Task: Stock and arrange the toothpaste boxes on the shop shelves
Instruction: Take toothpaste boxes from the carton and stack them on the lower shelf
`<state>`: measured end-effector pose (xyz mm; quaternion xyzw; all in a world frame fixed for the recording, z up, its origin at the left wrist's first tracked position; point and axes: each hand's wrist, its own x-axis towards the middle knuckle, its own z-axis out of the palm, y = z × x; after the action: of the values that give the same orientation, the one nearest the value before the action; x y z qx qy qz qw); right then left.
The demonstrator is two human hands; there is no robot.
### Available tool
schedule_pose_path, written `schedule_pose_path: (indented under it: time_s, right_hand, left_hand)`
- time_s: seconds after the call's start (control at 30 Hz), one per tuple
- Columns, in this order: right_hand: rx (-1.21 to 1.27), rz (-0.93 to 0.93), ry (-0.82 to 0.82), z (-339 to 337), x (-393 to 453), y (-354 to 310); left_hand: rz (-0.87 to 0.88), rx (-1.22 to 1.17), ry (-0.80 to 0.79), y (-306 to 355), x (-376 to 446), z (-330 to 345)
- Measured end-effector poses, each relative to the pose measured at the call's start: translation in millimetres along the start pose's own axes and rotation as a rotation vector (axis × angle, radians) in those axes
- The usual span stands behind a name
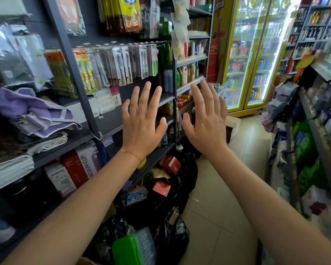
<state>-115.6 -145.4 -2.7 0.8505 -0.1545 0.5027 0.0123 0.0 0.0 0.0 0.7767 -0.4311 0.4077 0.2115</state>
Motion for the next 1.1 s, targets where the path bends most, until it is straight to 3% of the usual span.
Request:
schedule_pose_path:
  time_s: [0.37,0.7,0.87,1.1]
  right_hand:
    - [0.257,0.386,-0.478,77.9,-65.2,140.6]
    - [0.241,0.464,-0.885,229.5,-32.7,274.2]
    - [0.228,0.567,-0.895,263.9,-9.2,349.5]
    - [0.248,0.786,-0.717,306.4,16.1,502.7]
  left_hand:
    - [0.036,-0.159,-0.601,50.3,-15.9,168.7]
    - [-0.152,-0.333,-0.903,41.6,28.3,391.8]
    - [-0.019,-0.319,-0.911,74.8,87.7,480.5]
    - [0.156,-0.319,-0.92,159.8,182.2,619.3]
